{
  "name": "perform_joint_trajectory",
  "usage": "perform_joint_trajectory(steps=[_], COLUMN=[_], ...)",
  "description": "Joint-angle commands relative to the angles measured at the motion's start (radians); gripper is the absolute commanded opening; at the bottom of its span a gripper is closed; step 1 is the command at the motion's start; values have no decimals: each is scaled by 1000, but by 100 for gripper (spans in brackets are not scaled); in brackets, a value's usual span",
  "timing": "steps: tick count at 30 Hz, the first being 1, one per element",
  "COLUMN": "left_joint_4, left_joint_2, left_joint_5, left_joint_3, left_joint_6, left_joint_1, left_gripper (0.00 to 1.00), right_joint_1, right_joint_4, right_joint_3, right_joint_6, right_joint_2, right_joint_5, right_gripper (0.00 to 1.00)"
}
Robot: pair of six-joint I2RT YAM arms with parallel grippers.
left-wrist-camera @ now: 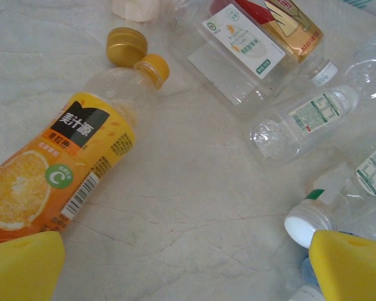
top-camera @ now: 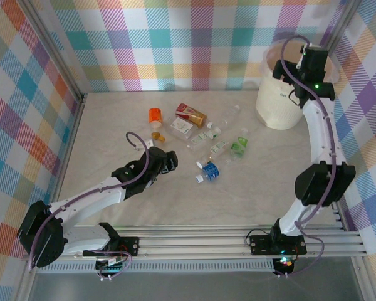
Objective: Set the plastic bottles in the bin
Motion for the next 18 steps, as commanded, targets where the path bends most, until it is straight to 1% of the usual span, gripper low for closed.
perform_joint_trajectory(steps=[1,2,7,11,14,17,18], left_joint_4=[54,65,83,94,117,146,153], left_joint_2=[-11,-13,-21,-29,-26,-18,-11], left_joint_5=[37,44,57,59,64,73,78], left_joint_3=[15,13,3,-11,-25,-34,-35], left_joint_6=[-13,-13,-18,-26,-37,-57,-62], left_joint_1=[10,9,12,14,18,19,20], left_gripper=[100,100,100,100,100,100,100], right_joint_1=[9,14,38,57,66,78,90], right_joint_4=[98,128,208,194,180,199,198], right_joint_3=[-179,-243,-478,-603,-688,-767,-783], right_joint_6=[154,186,281,312,343,401,408], right_joint_2=[-144,-182,-332,-408,-415,-373,-351], right_joint_5=[-239,-280,-394,-428,-496,-573,-580], right_gripper=[100,100,100,100,100,100,100])
